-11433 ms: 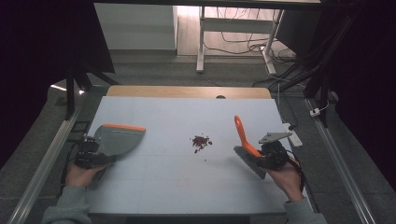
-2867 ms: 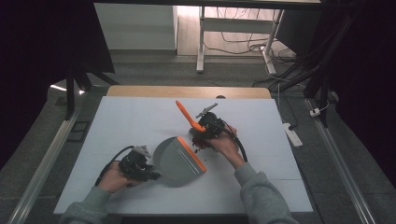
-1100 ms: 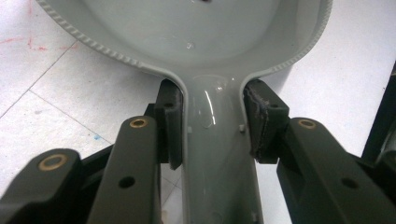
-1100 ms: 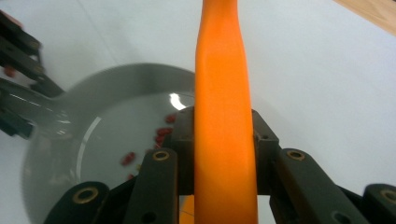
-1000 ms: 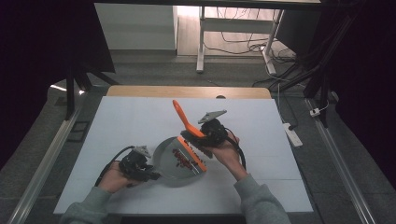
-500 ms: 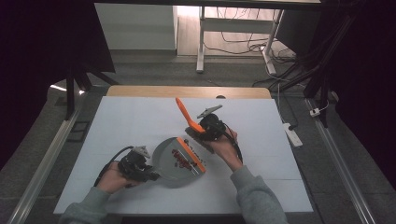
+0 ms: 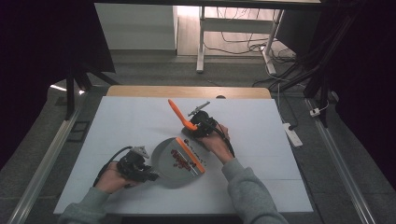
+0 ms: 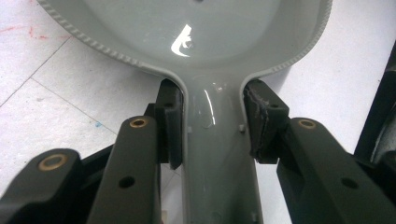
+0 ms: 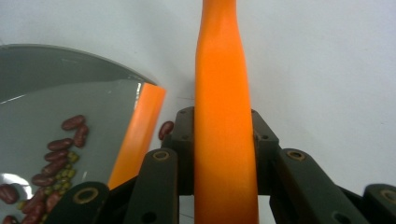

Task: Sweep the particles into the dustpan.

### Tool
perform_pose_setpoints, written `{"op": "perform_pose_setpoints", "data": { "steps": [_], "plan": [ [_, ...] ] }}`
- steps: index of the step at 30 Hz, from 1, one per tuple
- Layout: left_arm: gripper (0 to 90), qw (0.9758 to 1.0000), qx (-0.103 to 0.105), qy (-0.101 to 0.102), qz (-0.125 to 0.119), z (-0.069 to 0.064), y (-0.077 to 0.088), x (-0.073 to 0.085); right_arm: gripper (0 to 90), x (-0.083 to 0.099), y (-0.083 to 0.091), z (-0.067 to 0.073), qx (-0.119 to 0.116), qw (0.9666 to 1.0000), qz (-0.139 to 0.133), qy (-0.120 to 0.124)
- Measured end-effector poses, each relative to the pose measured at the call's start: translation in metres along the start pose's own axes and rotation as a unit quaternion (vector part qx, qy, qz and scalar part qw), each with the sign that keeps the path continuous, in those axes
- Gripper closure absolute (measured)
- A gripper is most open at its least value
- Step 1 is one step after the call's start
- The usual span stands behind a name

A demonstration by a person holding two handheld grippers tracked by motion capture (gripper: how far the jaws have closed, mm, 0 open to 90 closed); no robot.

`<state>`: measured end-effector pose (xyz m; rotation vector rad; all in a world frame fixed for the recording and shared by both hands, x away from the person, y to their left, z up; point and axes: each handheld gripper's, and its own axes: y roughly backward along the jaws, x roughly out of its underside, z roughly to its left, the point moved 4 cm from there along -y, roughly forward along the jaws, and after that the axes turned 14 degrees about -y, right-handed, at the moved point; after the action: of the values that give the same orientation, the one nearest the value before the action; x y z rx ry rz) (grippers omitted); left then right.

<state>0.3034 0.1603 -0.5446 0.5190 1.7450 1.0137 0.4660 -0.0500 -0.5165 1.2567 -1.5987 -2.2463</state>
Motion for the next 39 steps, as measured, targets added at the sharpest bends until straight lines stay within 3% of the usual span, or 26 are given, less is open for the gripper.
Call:
{"op": "perform_pose_setpoints", "data": {
  "steps": [5, 8, 15, 22, 26, 30, 39],
  "plan": [
    [61.9, 1.0, 0.0, 0.001, 0.0, -0.001, 0.0, 0.0, 70.4, 0.003, 0.001, 0.007, -0.001, 0.9999, 0.005, 0.011],
    [61.9, 1.0, 0.001, 0.001, 0.0, 0.0, -0.001, 0.0, 70.5, 0.005, 0.002, 0.01, -0.026, 0.9996, 0.008, 0.006],
    [61.9, 1.0, 0.0, 0.001, 0.001, -0.001, -0.001, -0.001, 70.4, 0.011, 0.004, 0.019, -0.042, 0.9991, 0.004, 0.01],
    [61.9, 1.0, 0.0, 0.004, -0.002, -0.001, -0.001, -0.001, 70.4, 0.016, 0.011, 0.034, -0.082, 0.9966, 0.004, 0.009],
    [61.9, 1.0, -0.001, 0.0, 0.001, 0.0, -0.001, 0.0, 70.4, 0.016, 0.021, 0.046, -0.117, 0.9929, -0.007, 0.021],
    [61.9, 1.0, -0.001, 0.0, 0.002, 0.0, -0.001, 0.0, 70.4, 0.013, 0.035, 0.044, -0.098, 0.9944, -0.033, 0.024],
    [61.9, 1.0, -0.002, 0.0, 0.001, -0.001, -0.001, -0.001, 70.4, 0.021, 0.045, 0.018, -0.044, 0.9975, -0.055, 0.005]
  ]
}}
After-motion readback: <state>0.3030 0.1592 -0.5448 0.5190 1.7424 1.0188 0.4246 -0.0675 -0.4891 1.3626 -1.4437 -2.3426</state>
